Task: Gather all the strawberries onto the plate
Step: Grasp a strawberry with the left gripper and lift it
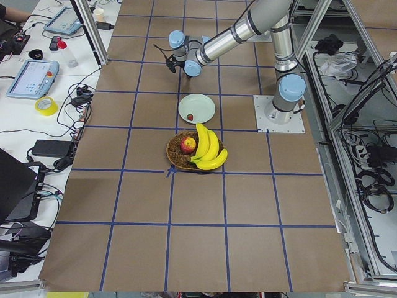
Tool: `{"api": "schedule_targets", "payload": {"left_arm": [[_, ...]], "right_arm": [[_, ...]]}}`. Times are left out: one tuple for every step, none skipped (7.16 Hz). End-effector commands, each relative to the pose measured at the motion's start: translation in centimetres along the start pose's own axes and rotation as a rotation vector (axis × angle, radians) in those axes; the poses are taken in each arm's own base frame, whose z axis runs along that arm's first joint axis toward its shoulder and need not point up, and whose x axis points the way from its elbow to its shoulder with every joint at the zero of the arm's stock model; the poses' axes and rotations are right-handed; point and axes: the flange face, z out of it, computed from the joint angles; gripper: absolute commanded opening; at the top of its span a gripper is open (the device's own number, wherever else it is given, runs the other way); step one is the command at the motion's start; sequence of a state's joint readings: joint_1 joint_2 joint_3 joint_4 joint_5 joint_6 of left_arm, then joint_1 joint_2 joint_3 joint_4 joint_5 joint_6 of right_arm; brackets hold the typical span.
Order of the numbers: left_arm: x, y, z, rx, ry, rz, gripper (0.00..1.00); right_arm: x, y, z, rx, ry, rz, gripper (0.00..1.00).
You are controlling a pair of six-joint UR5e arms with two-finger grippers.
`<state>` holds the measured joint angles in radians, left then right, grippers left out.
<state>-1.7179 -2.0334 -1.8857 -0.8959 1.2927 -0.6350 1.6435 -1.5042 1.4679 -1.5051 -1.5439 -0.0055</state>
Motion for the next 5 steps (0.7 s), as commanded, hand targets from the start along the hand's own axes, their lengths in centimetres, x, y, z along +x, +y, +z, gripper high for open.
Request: {"api": "schedule_targets", "payload": {"left_arm": [[0.0, 0.1, 0.1, 0.000, 0.001, 0.011, 0.00], [0.3, 0.0, -0.9, 0.017, 0.014, 0.023, 0.00], [0.6, -0.2, -1.5, 0.027, 0.021, 0.027, 0.00], [1.0, -0.5, -2.2, 0.042, 0.024, 0.040, 0.00], [1.3, -1.4, -4.7, 0.090, 0.025, 0.106, 0.00]], "right_arm": [[0.2, 0.1, 0.0, -0.001, 0.008, 0.002, 1.00], [0.1, 0.2, -0.1, 0.000, 0.010, -0.002, 1.00], [0.3, 0.2, -0.2, 0.000, 0.016, 0.000, 1.00], [0.3, 0.4, -0.1, -0.007, 0.018, 0.000, 1.00], [0.3, 0.4, -0.1, -0.008, 0.019, -0.003, 1.00]]}}
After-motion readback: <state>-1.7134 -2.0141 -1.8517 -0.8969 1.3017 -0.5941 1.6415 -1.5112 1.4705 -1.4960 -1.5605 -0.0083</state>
